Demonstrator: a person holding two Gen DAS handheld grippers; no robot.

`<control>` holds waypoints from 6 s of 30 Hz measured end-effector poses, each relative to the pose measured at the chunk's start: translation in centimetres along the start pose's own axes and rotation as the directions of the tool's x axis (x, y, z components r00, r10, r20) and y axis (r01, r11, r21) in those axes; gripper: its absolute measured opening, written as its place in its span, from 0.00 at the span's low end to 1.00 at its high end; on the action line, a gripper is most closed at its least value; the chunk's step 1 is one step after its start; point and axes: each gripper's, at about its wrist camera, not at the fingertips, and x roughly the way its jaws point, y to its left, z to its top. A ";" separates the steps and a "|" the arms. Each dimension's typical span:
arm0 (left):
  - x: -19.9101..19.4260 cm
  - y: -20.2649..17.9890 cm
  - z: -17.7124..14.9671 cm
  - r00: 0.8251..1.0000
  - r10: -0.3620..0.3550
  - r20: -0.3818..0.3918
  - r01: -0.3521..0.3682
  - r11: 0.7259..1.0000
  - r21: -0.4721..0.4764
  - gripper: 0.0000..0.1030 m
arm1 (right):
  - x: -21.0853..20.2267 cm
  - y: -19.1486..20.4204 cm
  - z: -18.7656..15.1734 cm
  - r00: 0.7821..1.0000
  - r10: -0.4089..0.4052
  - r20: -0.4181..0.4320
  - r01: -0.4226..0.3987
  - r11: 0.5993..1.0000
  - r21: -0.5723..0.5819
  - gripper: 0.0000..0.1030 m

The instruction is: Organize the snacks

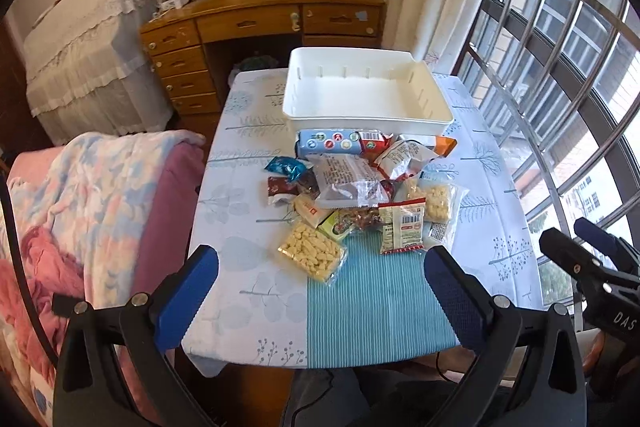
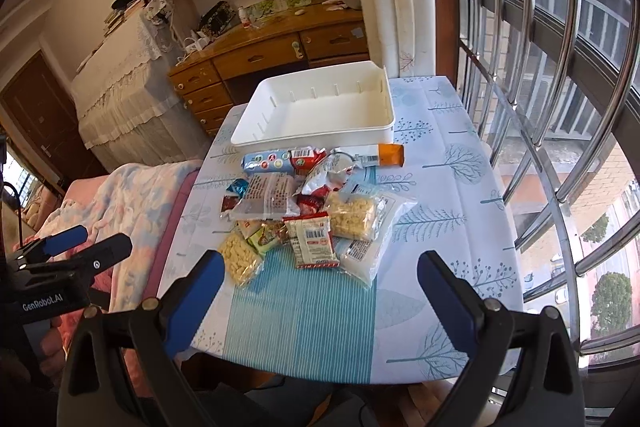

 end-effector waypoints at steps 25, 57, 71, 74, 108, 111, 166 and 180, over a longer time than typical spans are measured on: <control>17.7 3.4 2.8 0.913 -0.094 -0.398 0.164 0.975 0.146 0.99 | 10.9 5.2 1.3 0.969 -0.202 -0.144 0.209 0.977 0.040 0.95; 31.4 2.1 -4.8 0.785 -0.023 -0.619 0.106 0.990 0.097 0.99 | 23.8 2.1 -3.8 0.933 -0.186 -0.308 0.158 0.981 -0.114 0.65; 31.5 -2.1 -6.1 0.781 0.056 -0.622 0.052 0.987 0.154 0.84 | 22.9 3.0 -4.3 0.955 -0.102 -0.279 0.062 0.987 -0.149 0.34; 31.0 -2.2 -6.1 0.778 0.069 -0.625 0.039 0.987 0.157 0.84 | 22.4 3.2 -4.1 0.956 -0.099 -0.275 0.058 0.987 -0.153 0.33; 13.8 -0.6 11.8 0.951 -0.035 -0.306 0.094 0.979 0.180 0.85 | 12.1 6.5 10.4 0.999 -0.025 0.036 0.030 0.988 -0.154 0.31; 14.1 -0.2 14.0 0.964 -0.052 -0.262 0.096 0.983 0.158 0.85 | 12.2 6.6 11.8 0.998 -0.018 0.068 0.028 0.988 -0.151 0.31; 14.6 4.8 16.9 0.919 -0.383 0.096 0.389 0.920 -0.053 0.99 | 13.5 5.6 12.9 0.988 -0.118 0.095 0.121 0.993 -0.016 0.63; 13.2 8.3 9.1 0.942 -0.335 -0.009 0.334 0.941 -0.059 0.99 | 11.3 6.8 6.4 0.993 -0.115 0.031 0.113 0.992 0.048 0.63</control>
